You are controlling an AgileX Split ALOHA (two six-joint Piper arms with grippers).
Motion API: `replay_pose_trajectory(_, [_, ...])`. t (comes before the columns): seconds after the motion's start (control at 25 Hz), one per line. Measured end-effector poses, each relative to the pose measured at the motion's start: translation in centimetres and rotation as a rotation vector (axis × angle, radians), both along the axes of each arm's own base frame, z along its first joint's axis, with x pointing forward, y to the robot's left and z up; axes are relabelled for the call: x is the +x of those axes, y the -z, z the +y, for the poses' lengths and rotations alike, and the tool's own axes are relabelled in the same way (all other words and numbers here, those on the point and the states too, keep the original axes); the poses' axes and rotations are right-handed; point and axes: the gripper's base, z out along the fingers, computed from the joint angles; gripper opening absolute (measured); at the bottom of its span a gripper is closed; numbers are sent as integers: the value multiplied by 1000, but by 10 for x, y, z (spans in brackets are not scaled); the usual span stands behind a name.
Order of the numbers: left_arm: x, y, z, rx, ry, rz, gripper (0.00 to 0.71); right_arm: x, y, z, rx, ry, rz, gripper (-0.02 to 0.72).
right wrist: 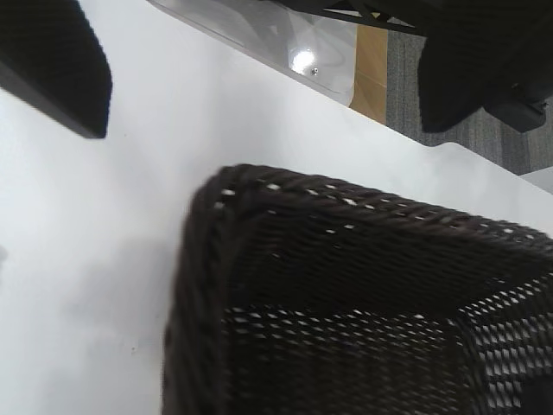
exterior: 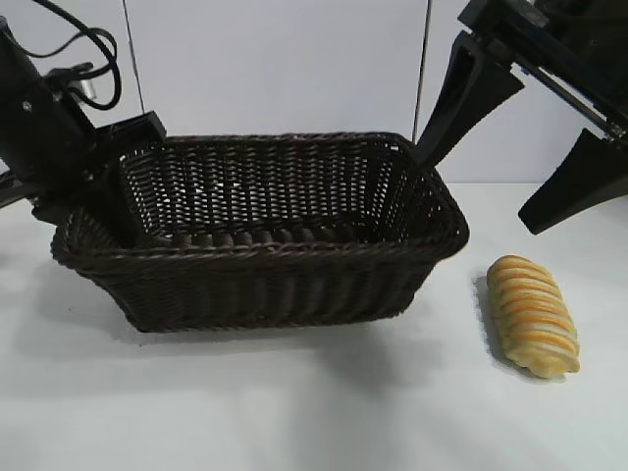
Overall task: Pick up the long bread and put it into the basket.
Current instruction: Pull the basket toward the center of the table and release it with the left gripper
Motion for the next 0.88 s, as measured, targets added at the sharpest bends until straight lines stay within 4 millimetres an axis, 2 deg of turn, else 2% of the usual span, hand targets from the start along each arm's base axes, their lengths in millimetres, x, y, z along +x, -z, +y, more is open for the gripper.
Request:
replay_pose_trajectory(0.36, [2, 14, -1, 9, 25, 21, 102, 0, 0, 0, 0, 0, -1, 684])
replay_pose_trajectory(0.68, [2, 15, -1, 8, 24, 24, 112, 0, 0, 0, 0, 1, -2, 684])
replay_pose_trajectory(0.8, [1, 14, -1, 0, 22, 32, 209, 0, 0, 0, 0, 1, -2, 684])
replay_pose_trajectory(0.88, [0, 14, -2, -7, 23, 45, 344, 0, 0, 0, 0, 1, -2, 684])
